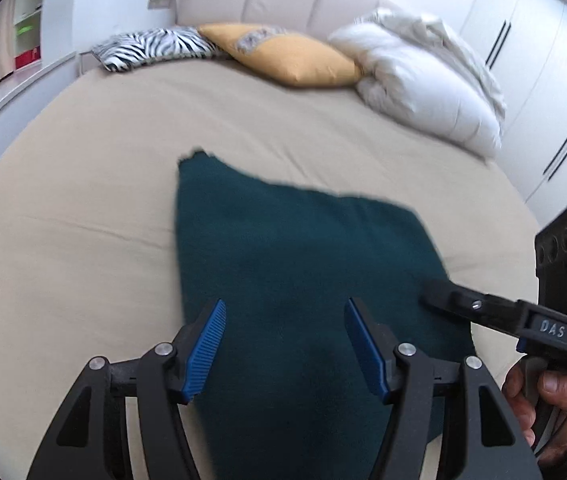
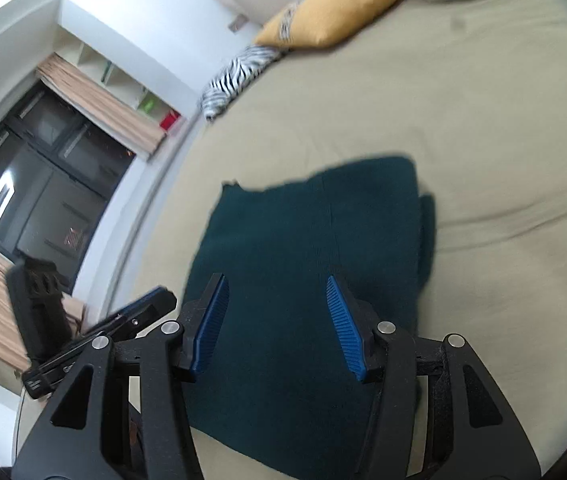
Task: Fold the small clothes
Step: 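Open both tools and pull them back from the folded sweater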
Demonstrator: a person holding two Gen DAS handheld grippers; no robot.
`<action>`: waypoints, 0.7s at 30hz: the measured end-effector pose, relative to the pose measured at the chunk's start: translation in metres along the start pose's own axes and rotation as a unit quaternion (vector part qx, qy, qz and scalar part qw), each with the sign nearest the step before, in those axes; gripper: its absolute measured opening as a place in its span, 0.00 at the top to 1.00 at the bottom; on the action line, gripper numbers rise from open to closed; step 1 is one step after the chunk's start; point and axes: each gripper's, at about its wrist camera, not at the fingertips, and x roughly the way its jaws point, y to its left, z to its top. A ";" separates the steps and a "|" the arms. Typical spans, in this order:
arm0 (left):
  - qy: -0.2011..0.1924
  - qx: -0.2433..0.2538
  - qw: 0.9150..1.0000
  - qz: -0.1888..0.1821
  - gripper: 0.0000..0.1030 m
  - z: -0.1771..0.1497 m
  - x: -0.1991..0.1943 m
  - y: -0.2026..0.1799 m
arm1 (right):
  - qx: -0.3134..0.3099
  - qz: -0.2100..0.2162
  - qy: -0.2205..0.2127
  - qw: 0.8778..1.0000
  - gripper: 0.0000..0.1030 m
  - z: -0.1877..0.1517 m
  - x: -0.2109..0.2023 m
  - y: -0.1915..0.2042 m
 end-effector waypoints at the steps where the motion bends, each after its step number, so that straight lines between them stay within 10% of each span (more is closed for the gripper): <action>1: 0.018 0.005 1.000 0.005 0.37 -0.006 0.012 0.000 | 0.007 -0.009 0.016 1.000 0.53 -0.005 0.009 -0.006; 8: 0.002 0.026 1.000 0.011 0.37 -0.009 0.010 -0.003 | 0.049 0.037 -0.011 0.998 0.69 -0.024 0.008 -0.052; 12: -0.043 0.023 0.998 0.029 0.32 -0.018 -0.026 -0.009 | 0.017 -0.058 -0.056 0.997 0.62 -0.026 -0.027 -0.034; 16: -0.132 0.055 0.987 0.067 0.00 -0.024 -0.075 -0.029 | -0.065 -0.138 -0.108 0.982 0.60 -0.028 -0.074 0.005; 21: -0.230 0.080 0.960 0.140 0.00 -0.028 -0.143 -0.051 | -0.137 -0.183 -0.187 0.955 0.20 -0.033 -0.113 0.064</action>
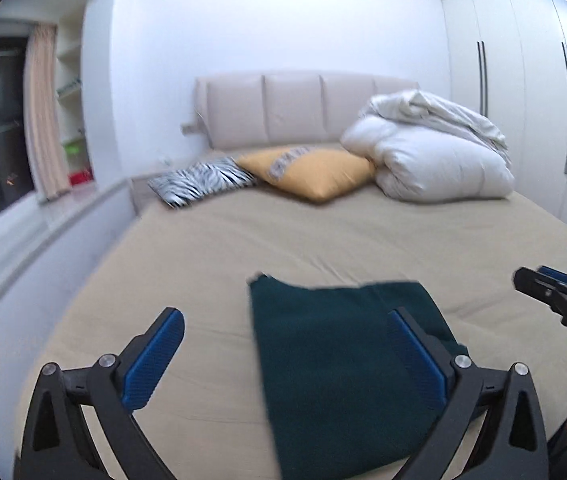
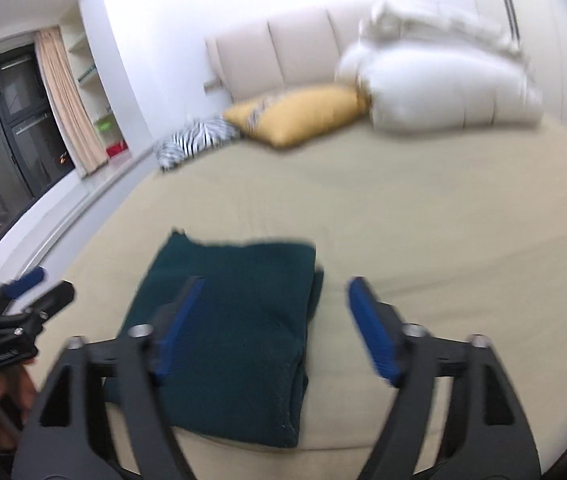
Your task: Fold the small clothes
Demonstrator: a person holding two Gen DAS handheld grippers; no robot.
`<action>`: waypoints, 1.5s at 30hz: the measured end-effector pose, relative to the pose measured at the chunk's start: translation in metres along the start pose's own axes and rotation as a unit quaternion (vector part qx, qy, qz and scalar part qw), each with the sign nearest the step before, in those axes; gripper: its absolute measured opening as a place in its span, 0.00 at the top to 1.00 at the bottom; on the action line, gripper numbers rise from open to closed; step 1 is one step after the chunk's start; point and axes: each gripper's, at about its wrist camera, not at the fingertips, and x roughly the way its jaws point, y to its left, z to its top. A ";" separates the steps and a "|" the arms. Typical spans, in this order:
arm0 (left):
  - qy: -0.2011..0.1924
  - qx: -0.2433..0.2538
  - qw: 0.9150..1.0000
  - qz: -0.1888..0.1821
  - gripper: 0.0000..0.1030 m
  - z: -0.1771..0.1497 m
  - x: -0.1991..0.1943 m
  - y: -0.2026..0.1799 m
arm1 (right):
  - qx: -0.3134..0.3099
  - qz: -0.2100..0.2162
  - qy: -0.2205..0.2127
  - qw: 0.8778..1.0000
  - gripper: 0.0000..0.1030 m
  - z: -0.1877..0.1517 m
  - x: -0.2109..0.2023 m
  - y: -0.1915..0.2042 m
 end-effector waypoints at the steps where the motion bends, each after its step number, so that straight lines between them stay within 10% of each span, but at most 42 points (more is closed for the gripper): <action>1: -0.009 0.001 1.000 0.008 0.00 0.005 -0.010 0.000 | 0.000 -0.007 -0.017 1.000 0.19 0.003 -0.011 0.004; 11: -0.057 -0.008 0.998 -0.008 0.00 0.022 -0.076 -0.004 | -0.018 -0.099 -0.162 0.982 0.00 0.044 -0.138 0.024; 18: 0.040 -0.040 0.998 0.005 0.00 -0.006 -0.039 0.000 | -0.017 -0.092 -0.072 0.993 0.00 0.037 -0.160 0.031; 26: 0.125 -0.053 0.991 0.010 0.00 -0.040 -0.008 0.002 | -0.021 -0.096 0.045 0.994 0.00 -0.014 -0.094 0.032; 45: 0.176 -0.061 0.982 0.011 0.00 -0.074 0.016 0.008 | -0.034 -0.103 0.153 0.982 0.00 -0.070 -0.021 0.036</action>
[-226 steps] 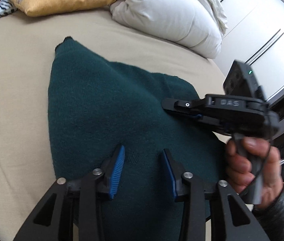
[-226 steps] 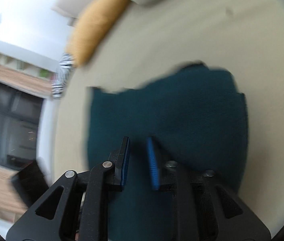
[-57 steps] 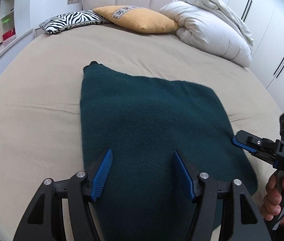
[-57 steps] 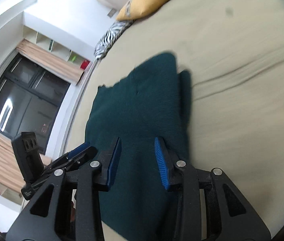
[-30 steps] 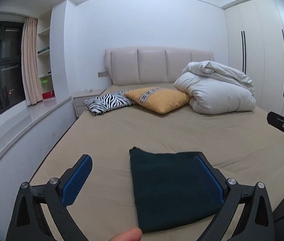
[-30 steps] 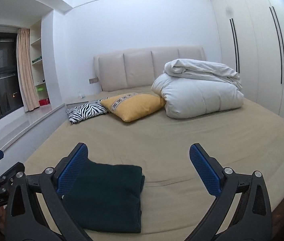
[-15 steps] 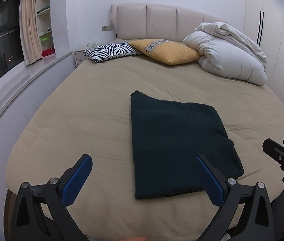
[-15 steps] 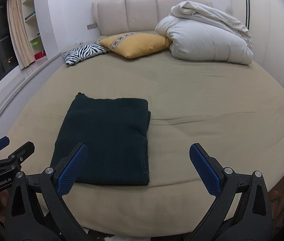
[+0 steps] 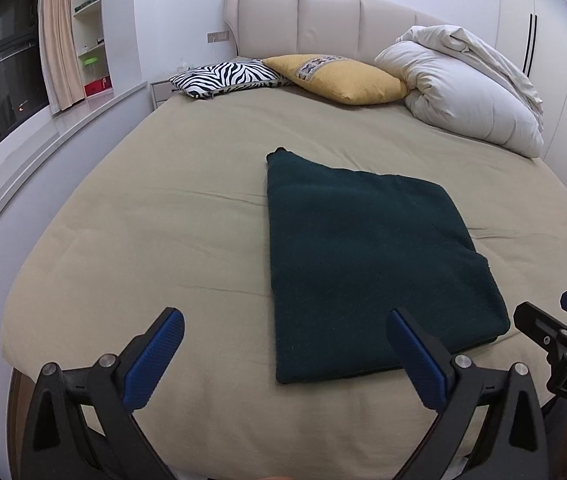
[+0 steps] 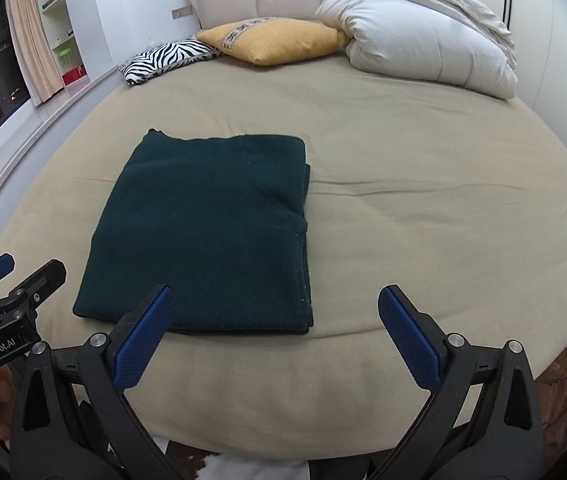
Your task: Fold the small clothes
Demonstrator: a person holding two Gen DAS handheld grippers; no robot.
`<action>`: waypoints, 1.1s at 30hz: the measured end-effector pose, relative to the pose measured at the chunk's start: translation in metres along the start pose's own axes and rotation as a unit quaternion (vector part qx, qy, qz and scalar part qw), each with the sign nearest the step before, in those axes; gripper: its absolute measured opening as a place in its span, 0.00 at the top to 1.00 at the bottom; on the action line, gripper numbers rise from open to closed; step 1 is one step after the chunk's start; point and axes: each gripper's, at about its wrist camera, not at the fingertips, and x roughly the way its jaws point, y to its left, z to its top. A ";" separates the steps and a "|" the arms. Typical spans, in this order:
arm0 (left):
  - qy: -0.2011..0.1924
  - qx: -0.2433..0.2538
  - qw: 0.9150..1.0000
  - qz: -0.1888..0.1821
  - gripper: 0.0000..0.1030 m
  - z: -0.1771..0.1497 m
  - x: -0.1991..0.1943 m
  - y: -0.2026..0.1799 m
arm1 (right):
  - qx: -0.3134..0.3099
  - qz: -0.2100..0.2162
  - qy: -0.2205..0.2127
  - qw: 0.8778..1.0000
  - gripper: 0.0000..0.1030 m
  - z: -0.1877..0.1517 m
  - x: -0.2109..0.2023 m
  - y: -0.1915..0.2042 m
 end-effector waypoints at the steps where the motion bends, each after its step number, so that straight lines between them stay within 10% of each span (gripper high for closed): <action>1: 0.001 0.000 1.000 0.000 0.00 0.000 0.001 0.001 | 0.000 -0.001 0.002 1.000 0.00 -0.001 0.003 0.000; 33: 0.006 -0.002 1.000 0.003 0.00 -0.003 0.006 0.002 | -0.001 -0.006 0.011 1.000 0.00 -0.005 0.015 0.012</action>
